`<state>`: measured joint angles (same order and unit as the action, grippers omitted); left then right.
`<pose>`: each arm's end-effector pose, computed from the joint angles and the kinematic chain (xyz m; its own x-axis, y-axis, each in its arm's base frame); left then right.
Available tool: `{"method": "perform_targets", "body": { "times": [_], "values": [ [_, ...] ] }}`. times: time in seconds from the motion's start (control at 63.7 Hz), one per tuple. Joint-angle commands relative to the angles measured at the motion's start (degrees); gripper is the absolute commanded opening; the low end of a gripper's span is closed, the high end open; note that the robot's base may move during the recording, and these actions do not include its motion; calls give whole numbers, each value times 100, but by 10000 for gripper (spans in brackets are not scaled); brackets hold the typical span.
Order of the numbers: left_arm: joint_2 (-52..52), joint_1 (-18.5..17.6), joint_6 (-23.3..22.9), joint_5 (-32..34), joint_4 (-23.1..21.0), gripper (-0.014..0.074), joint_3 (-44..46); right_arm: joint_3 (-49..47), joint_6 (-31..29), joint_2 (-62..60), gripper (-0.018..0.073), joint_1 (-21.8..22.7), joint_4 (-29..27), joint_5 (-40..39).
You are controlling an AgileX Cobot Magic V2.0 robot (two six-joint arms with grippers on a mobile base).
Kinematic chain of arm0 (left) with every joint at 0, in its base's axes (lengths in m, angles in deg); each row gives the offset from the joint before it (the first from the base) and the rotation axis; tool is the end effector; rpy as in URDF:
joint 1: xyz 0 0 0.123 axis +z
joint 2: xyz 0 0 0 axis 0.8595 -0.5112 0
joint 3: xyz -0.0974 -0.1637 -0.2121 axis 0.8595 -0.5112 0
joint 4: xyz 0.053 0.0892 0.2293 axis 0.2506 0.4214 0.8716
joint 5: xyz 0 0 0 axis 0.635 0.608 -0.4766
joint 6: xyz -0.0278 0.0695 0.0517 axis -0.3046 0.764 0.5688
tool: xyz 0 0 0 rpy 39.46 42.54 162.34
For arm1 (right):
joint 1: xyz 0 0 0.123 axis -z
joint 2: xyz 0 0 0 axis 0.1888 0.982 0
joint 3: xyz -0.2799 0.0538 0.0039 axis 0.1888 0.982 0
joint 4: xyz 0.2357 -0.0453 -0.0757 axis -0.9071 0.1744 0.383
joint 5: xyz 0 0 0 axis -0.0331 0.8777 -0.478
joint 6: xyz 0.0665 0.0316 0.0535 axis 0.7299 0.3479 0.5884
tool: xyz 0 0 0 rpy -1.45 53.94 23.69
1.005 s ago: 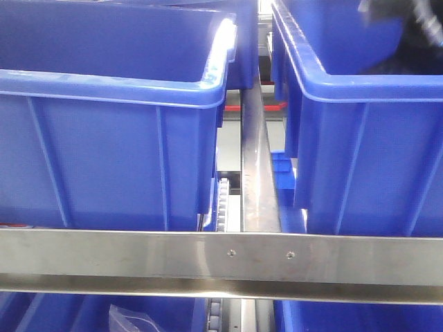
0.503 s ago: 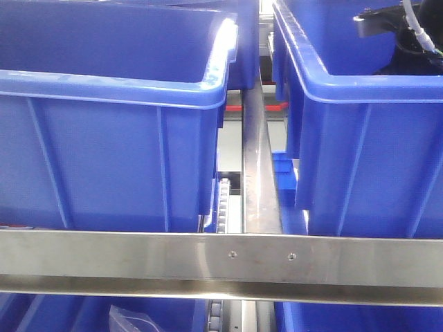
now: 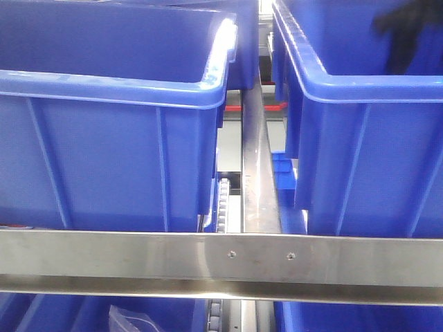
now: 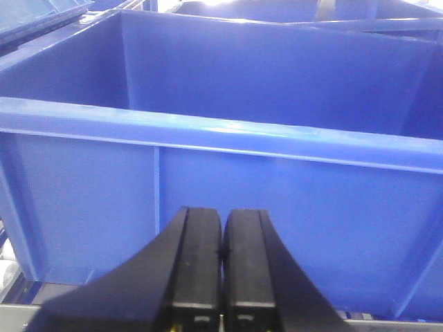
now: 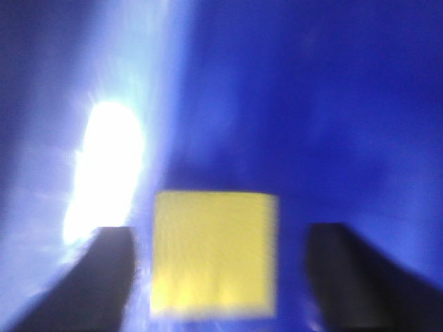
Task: Place yellow foam block on left shelf second layer
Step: 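Lower the cube into the blue bin and open the right gripper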
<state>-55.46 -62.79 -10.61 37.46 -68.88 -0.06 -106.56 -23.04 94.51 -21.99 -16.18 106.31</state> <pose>0.0560 -0.0024 0.2046 0.0048 -0.0669 -0.9978 0.0513 0.9965 -0.0665 0.3335 0.0505 0.3162 -0.7286 -0.1379 -0.6709 -0.0807 0.9900 -0.1158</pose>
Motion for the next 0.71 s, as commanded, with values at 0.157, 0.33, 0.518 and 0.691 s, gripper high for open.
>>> {"method": "perform_targets", "body": {
  "times": [0.157,0.33,0.518,0.691],
  "values": [
    [-41,10,-22,504,-42,136,-148,393,-49,-1424,45,11,163,-200],
    [-41,10,-22,504,-42,136,-148,1365,-49,-2372,56,11,163,-575],
    [-41,10,-22,504,-42,136,-148,2619,-49,-3799,56,7,96,-1114],
    [-41,10,-22,504,-42,136,-148,3466,-49,-5295,56,7,-50,-1093]
  ]
}}
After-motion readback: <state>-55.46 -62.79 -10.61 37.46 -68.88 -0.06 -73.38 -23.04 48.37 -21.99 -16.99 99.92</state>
